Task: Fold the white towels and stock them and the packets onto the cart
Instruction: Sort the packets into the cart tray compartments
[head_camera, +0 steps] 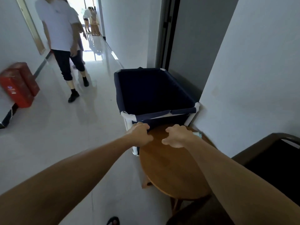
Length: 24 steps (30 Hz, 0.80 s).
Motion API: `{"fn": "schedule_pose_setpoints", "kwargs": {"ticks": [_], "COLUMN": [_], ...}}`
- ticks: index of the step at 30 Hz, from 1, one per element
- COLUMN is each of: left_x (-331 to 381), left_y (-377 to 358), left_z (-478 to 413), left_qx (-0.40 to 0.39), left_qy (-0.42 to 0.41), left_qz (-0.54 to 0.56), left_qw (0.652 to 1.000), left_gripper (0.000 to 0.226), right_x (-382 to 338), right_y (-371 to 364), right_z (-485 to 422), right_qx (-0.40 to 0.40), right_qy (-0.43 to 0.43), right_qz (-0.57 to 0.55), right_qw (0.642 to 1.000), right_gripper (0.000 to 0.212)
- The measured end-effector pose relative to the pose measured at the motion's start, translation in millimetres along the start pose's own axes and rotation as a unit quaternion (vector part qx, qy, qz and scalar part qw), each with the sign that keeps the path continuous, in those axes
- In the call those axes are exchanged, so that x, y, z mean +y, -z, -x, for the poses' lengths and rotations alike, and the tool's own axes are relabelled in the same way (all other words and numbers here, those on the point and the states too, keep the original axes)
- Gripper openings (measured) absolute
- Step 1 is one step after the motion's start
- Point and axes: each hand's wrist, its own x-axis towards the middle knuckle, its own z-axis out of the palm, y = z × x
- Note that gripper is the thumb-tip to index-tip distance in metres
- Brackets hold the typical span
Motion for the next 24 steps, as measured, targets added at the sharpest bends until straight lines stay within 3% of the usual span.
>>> {"fn": "schedule_pose_setpoints", "kwargs": {"ticks": [3, 6, 8, 18, 24], "left_x": [-15, -25, -26, 32, 70], "left_y": [4, 7, 4, -44, -94], "left_z": [-58, -108, -139, -250, -319], "left_qx": [-0.038, -0.077, -0.105, -0.229, -0.254], "left_qy": [-0.033, -0.068, -0.084, -0.190, -0.205], "left_qz": [-0.001, -0.004, -0.007, -0.043, -0.090], "left_qw": [0.999, 0.995, 0.991, 0.954, 0.941], "left_gripper": [0.015, 0.055, 0.066, 0.060, 0.054], "right_x": [1, 6, 11, 91, 168], "right_y": [4, 9, 9, -11, -37], "right_z": [-47, -89, -112, -183, -239], "right_qx": [-0.013, -0.030, -0.040, -0.059, -0.068], "right_qy": [-0.036, -0.077, -0.103, -0.238, -0.315], "right_qz": [-0.007, -0.009, -0.020, -0.142, -0.207], "right_qw": [0.999, 0.997, 0.994, 0.959, 0.924], "right_gripper": [0.068, 0.070, 0.071, 0.059, 0.057]}}
